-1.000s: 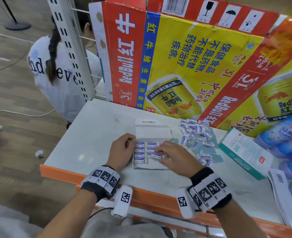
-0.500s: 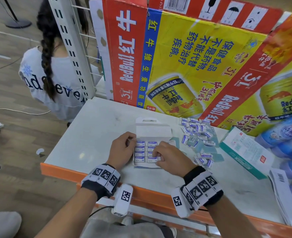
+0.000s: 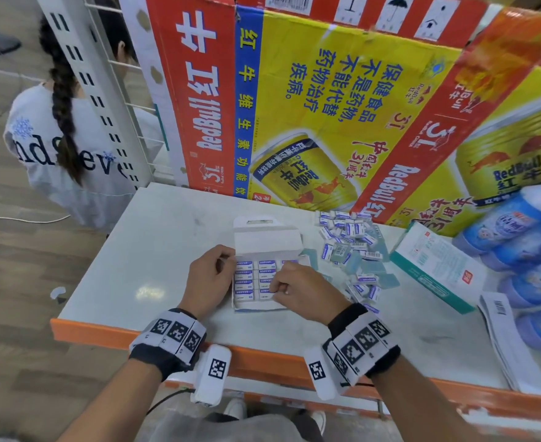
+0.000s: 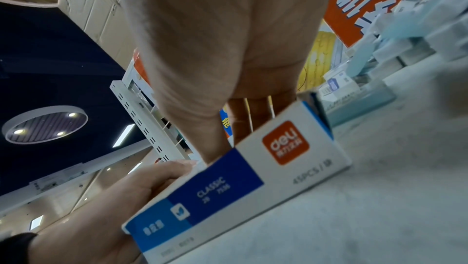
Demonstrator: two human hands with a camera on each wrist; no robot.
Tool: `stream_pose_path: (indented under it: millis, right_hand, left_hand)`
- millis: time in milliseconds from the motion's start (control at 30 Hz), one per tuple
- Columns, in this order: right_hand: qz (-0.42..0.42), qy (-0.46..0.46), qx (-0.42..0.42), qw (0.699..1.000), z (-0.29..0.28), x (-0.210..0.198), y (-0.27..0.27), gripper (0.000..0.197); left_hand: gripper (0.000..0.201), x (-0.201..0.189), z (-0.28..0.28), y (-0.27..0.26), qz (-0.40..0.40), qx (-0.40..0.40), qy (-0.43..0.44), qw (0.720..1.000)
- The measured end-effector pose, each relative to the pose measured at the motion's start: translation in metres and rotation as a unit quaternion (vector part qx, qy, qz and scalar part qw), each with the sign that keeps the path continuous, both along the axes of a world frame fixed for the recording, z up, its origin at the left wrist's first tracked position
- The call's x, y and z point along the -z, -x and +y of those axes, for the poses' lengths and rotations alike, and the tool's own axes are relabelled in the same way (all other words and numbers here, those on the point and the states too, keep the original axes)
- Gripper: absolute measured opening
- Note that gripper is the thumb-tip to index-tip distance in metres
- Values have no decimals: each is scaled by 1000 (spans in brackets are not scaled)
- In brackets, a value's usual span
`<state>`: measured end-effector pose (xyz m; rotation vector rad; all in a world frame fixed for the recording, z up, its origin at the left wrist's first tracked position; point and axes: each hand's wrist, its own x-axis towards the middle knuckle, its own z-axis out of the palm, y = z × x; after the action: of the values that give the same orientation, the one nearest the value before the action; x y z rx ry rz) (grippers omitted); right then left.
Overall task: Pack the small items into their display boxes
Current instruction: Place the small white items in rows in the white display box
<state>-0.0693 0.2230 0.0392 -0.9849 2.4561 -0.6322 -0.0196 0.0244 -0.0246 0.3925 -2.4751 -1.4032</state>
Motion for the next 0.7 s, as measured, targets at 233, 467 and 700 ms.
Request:
stream_pose_path:
  millis: [233, 467, 700]
  right_hand:
    - [43, 91, 106, 989, 31, -14, 16, 18]
    - [109, -19, 168, 980, 60, -8, 54, 40]
    - [114, -108, 151, 976, 52, 6, 71, 31]
  left_hand:
    - [11, -3, 3, 7, -22, 9, 10, 1000]
    - [15, -6, 6, 14, -36, 10, 4, 999]
    - [15, -9, 6, 11, -62, 17, -20, 998]
